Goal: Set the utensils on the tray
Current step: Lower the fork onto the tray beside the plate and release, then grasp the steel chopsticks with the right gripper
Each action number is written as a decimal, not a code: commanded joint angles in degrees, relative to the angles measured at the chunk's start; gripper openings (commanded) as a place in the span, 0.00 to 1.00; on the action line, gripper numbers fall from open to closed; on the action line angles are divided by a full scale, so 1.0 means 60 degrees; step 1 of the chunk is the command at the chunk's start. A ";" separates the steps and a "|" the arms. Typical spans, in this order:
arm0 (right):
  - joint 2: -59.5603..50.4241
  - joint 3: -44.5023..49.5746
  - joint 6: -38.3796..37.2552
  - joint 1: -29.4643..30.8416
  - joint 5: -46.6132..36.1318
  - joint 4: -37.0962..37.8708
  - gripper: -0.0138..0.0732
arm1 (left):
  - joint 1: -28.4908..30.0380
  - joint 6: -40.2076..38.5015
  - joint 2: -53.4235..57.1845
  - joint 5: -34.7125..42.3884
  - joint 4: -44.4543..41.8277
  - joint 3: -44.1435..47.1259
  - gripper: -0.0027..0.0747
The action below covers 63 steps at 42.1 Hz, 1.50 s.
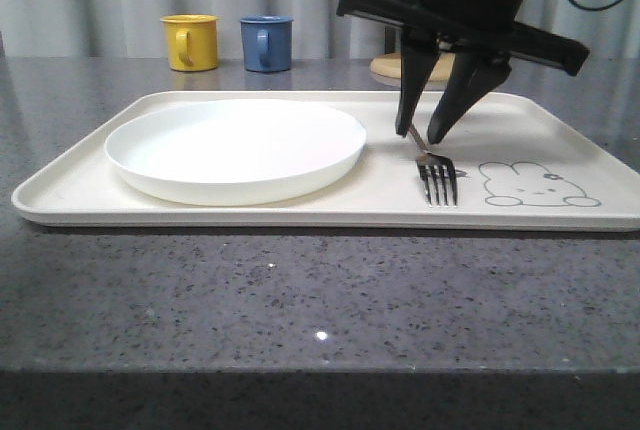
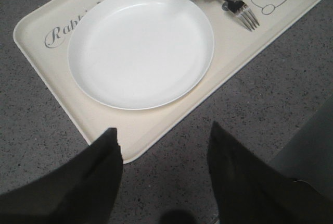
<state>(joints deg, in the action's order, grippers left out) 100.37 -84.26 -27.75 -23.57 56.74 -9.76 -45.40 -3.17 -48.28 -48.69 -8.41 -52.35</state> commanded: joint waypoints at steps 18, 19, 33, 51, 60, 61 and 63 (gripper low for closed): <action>-0.3103 0.0730 0.2768 0.1721 0.2481 0.2444 0.44 | -0.0089 -0.0093 0.0037 0.0626 -0.0067 -0.0266 0.49; -0.3120 0.0841 0.2969 0.2011 0.2533 0.2328 0.44 | -0.0089 -0.0093 0.0037 0.0626 -0.0067 -0.0266 0.49; -0.3089 0.1960 0.4530 0.4241 0.2514 0.1627 0.44 | -0.0089 -0.0093 0.0037 0.0626 -0.0067 -0.0266 0.49; -0.2347 0.2253 0.4803 0.4575 0.2388 0.1238 0.44 | -0.0089 -0.0093 0.0037 0.0626 -0.0067 -0.0266 0.49; -0.1911 0.2253 0.4803 0.4575 0.2398 0.1191 0.44 | -0.0089 -0.0093 0.0037 0.0626 -0.0067 -0.0266 0.49; -0.1868 0.2253 0.4803 0.4575 0.2398 0.1191 0.44 | -0.0089 -0.0093 0.0037 0.0626 -0.0067 -0.0266 0.49; -0.1767 0.2253 0.4803 0.4575 0.2398 0.1191 0.44 | -0.0089 -0.0093 0.0037 0.0626 -0.0067 -0.0266 0.49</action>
<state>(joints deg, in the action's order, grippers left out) 90.75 -69.47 0.30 3.43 70.35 -2.49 -45.40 -3.17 -48.28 -48.69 -8.41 -52.35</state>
